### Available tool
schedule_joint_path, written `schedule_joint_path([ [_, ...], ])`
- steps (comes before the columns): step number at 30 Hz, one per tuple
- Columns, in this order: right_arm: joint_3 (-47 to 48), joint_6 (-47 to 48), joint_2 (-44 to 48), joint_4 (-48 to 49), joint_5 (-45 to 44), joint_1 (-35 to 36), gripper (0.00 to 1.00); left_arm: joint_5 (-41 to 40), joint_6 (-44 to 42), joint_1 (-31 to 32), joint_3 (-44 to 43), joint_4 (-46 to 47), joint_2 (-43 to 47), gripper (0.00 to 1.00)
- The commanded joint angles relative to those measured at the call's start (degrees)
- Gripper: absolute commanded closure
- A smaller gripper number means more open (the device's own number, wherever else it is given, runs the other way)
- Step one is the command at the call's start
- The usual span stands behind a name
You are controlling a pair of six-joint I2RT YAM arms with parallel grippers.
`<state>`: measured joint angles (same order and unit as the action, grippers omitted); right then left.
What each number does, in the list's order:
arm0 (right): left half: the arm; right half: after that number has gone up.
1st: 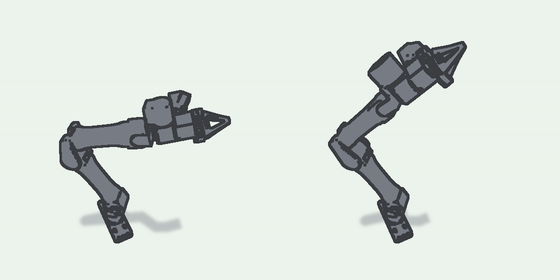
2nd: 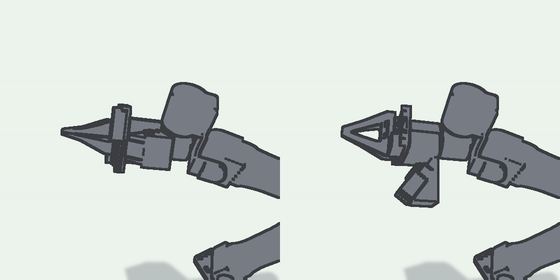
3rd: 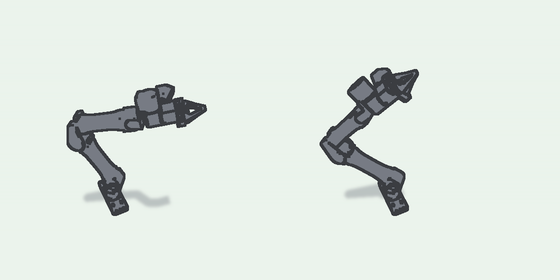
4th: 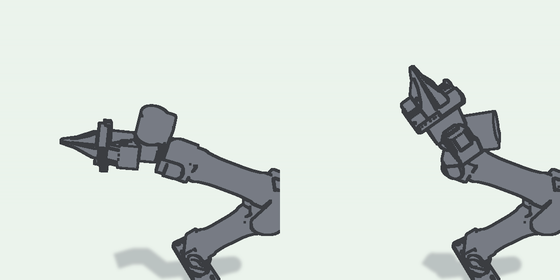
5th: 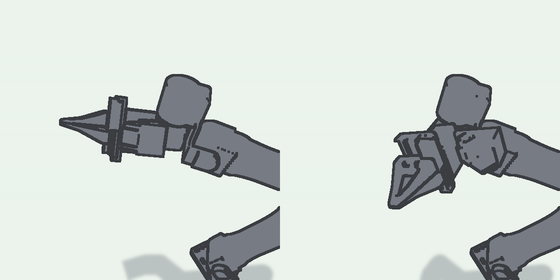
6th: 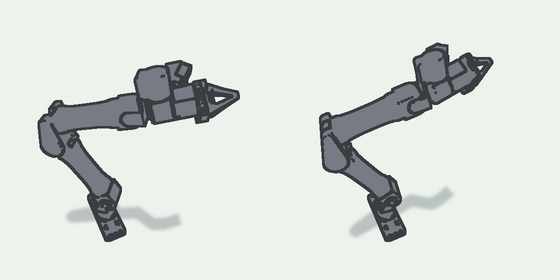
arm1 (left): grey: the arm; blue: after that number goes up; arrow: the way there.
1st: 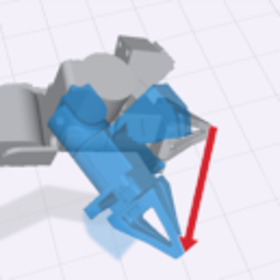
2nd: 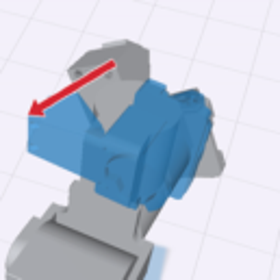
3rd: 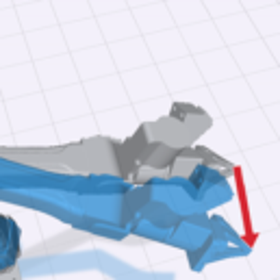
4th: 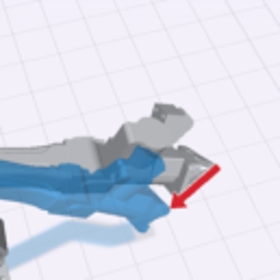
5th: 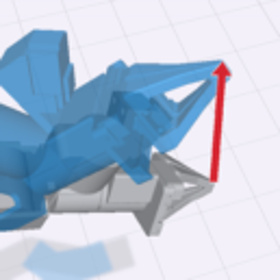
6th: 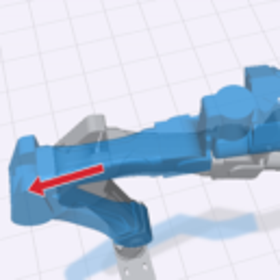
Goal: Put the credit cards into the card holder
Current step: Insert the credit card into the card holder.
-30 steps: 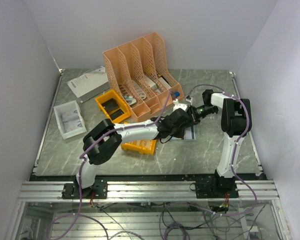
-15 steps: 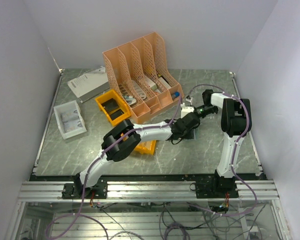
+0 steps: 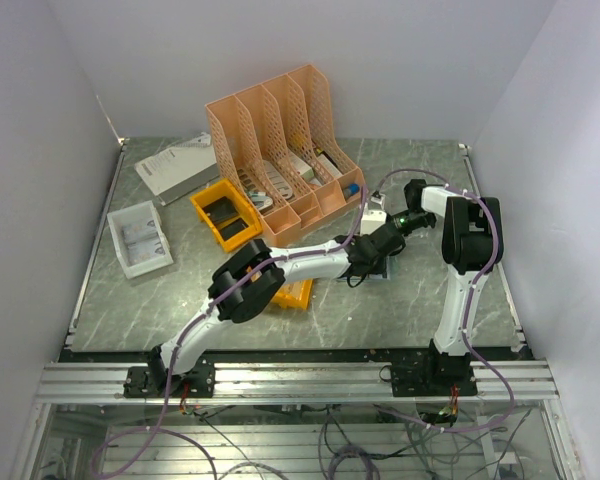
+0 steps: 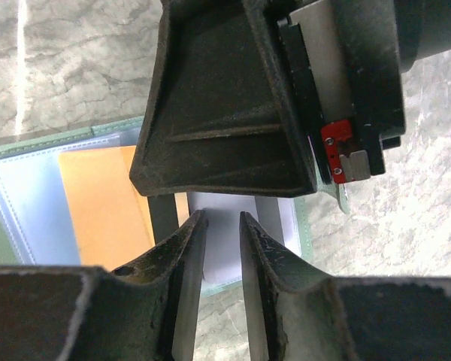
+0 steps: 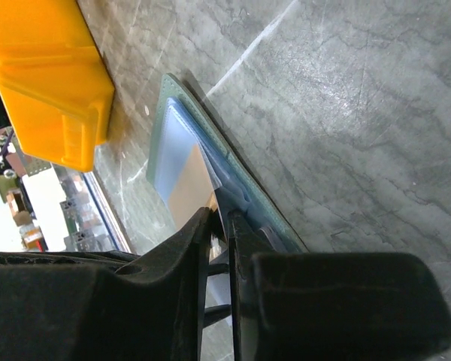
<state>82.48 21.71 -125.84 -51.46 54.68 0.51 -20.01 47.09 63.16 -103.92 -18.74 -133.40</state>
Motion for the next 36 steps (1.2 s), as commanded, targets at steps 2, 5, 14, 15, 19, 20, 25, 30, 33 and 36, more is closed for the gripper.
schedule_joint_path([
  [2,-0.72,0.56,-0.92,1.71,-1.19,0.37,0.82,-5.78,0.51,-0.07,-1.64,-4.17,-0.88,0.62],
  [5,-0.91,0.4,-0.71,2.1,-1.37,0.37,0.76,-6.22,0.44,-0.05,-1.85,-4.58,-0.97,0.61],
  [14,-0.7,0.68,-0.3,1.73,-0.82,0.29,0.66,-7.33,0.81,-0.22,-1.92,-5.47,-1.36,0.58],
  [15,-0.66,0.78,-0.14,1.59,-0.68,0.28,0.63,-7.39,0.81,-0.2,-1.98,-5.37,-1.4,0.58],
  [19,-0.48,0.88,0.5,1.46,-0.49,-0.03,0.53,-7.74,1.19,-0.4,-1.84,-4.96,-1.51,0.58],
  [20,-0.43,0.94,0.68,1.27,-0.38,-0.27,0.51,-7.95,1.36,-0.39,-1.67,-4.84,-1.42,0.58],
  [25,-0.06,1.98,1.25,0.08,0.25,-1.32,0.48,-8.81,2.06,-0.82,-0.79,-4.39,-0.99,0.58],
  [30,-0.12,3.68,2.76,-1.52,1.09,-2.16,0.48,-9.01,1.85,-1.19,-0.41,-3.54,-0.53,0.58],
  [33,-0.29,4.43,3.8,-2.44,1.22,-2.63,0.46,-8.65,1.24,-1.41,-0.82,-3.01,-0.42,0.58],
  [36,-0.37,5.68,3.8,-3.83,1.34,-2.78,0.46,-7.85,0.33,-1.54,-0.85,-1.88,-0.26,0.58],
])
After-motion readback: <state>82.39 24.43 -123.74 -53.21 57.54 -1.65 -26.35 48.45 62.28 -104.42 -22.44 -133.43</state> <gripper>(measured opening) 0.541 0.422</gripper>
